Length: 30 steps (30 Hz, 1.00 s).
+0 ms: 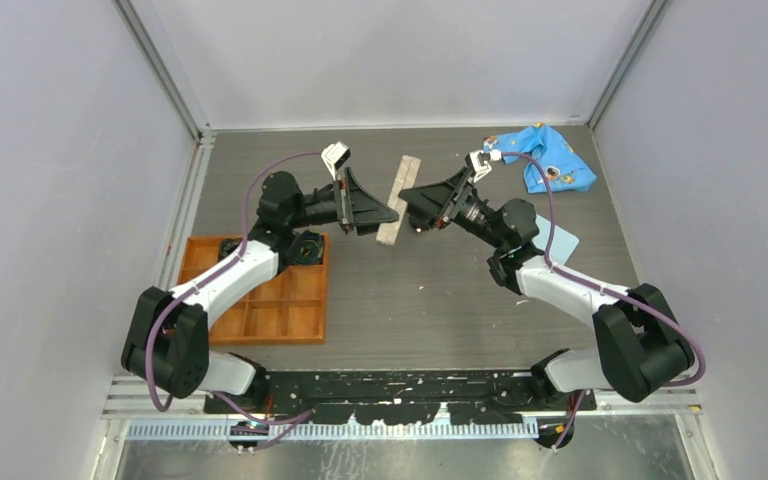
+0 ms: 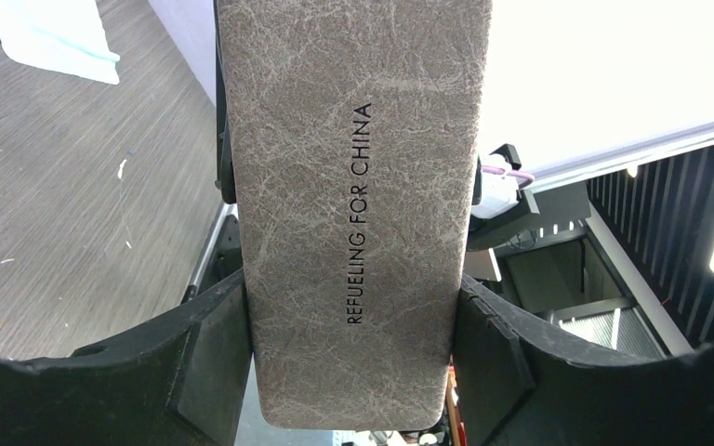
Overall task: Organize the sunglasses
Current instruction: Open the sunglasses case.
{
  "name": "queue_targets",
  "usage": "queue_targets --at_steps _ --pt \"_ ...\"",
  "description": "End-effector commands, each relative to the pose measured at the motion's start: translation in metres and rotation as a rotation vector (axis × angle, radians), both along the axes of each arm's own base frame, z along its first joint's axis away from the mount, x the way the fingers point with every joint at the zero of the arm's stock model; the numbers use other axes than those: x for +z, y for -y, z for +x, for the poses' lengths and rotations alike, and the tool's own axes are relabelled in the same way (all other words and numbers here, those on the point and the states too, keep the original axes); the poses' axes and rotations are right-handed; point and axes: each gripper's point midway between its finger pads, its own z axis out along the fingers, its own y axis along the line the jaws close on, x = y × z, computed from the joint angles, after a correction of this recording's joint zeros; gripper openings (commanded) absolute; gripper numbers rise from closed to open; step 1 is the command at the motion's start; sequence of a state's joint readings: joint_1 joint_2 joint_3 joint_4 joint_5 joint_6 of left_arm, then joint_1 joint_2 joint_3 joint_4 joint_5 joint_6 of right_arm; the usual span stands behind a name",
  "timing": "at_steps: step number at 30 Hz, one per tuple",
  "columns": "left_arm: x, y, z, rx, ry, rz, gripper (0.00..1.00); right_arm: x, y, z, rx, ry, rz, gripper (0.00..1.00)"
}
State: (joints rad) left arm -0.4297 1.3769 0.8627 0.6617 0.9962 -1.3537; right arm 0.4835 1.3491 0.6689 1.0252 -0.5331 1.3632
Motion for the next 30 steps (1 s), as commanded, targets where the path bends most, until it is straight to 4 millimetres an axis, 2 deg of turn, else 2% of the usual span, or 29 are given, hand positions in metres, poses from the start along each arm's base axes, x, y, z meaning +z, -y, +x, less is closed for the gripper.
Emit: queue_targets --at_steps 1,3,7,13,19,22,27,30 --pt "0.020 -0.002 -0.003 -0.023 0.069 -0.039 0.71 0.013 0.002 -0.001 -0.020 0.079 0.024 0.00" --pt "0.021 -0.003 -0.004 -0.026 0.069 -0.049 0.73 0.011 0.001 0.000 -0.016 0.075 0.023 0.01" --pt "0.024 -0.004 -0.006 -0.030 0.077 -0.065 0.86 0.008 0.001 0.001 -0.013 0.070 0.020 0.00" --pt "0.029 -0.007 -0.007 -0.027 0.085 -0.071 0.86 0.004 -0.001 0.002 -0.009 0.063 0.014 0.01" --pt "0.030 -0.009 -0.003 -0.020 0.080 -0.074 0.80 0.002 -0.001 0.002 -0.003 0.064 0.012 0.01" --pt "0.028 -0.009 -0.003 -0.017 0.071 -0.076 0.67 0.000 -0.002 0.002 0.000 0.061 0.009 0.00" --pt "0.030 -0.011 -0.003 -0.014 0.069 -0.083 0.22 0.000 -0.004 -0.007 0.040 0.084 0.011 0.01" --pt "0.035 -0.013 -0.005 -0.021 0.074 -0.091 0.01 -0.002 -0.005 -0.017 0.112 0.119 0.022 0.00"
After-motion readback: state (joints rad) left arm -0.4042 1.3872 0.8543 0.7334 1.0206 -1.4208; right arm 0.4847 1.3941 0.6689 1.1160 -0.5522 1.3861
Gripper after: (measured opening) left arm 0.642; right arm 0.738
